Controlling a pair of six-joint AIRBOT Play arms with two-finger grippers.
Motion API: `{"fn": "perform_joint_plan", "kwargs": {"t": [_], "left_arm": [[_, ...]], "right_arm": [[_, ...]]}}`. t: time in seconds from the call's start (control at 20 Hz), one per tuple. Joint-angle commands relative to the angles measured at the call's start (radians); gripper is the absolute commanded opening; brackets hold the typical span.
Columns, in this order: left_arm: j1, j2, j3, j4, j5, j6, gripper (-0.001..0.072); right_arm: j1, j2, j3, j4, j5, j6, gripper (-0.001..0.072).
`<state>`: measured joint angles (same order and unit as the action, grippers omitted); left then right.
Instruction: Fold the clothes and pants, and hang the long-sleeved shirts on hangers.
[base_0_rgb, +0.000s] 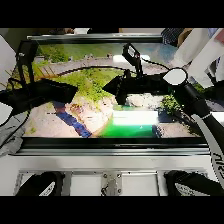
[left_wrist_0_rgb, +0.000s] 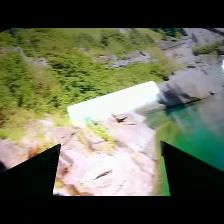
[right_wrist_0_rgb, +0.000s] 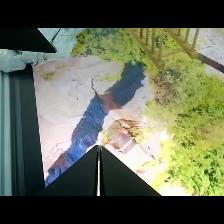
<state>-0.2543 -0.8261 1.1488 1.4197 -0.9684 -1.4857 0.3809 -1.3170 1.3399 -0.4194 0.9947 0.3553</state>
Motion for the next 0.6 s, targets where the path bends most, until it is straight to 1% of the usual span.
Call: {"fn": "perform_joint_plan", "kwargs": {"t": [0.0, 0.05, 0.1, 0.2, 0.3, 0.4, 0.55], "left_arm": [[0.113, -0.028, 0.000, 0.374, -0.055, -0.086, 0.0706], [0.186, -0.053, 0.000, 0.422, -0.091, -0.106, 0.0707], [0.274, -0.085, 0.000, 0.430, -0.127, -0.105, 0.0706], [0.476, -0.172, 0.000, 0.401, -0.180, -0.112, 0.0706], [0.650, -0.264, 0.000, 0.348, -0.180, -0.138, 0.0706], [0.785, -0.351, 0.000, 0.282, -0.162, -0.139, 0.0706], [0.895, -0.472, 0.000, 0.273, -0.154, -0.115, 0.0706]], "right_arm": [[0.001, -0.002, 0.000, 0.001, 0.000, 0.000, 0.0021], [0.001, -0.002, 0.000, 0.001, 0.000, 0.000, 0.0021], [0.001, -0.002, 0.000, 0.001, 0.000, 0.000, 0.0021], [0.001, -0.002, 0.000, 0.001, 0.000, 0.000, 0.0021], [0.001, -0.002, 0.000, 0.001, 0.000, 0.000, 0.0021], [0.001, -0.002, 0.000, 0.001, 0.000, 0.000, 0.0021], [0.001, -0.002, 0.000, 0.001, 0.000, 0.000, 0.0021]]}}
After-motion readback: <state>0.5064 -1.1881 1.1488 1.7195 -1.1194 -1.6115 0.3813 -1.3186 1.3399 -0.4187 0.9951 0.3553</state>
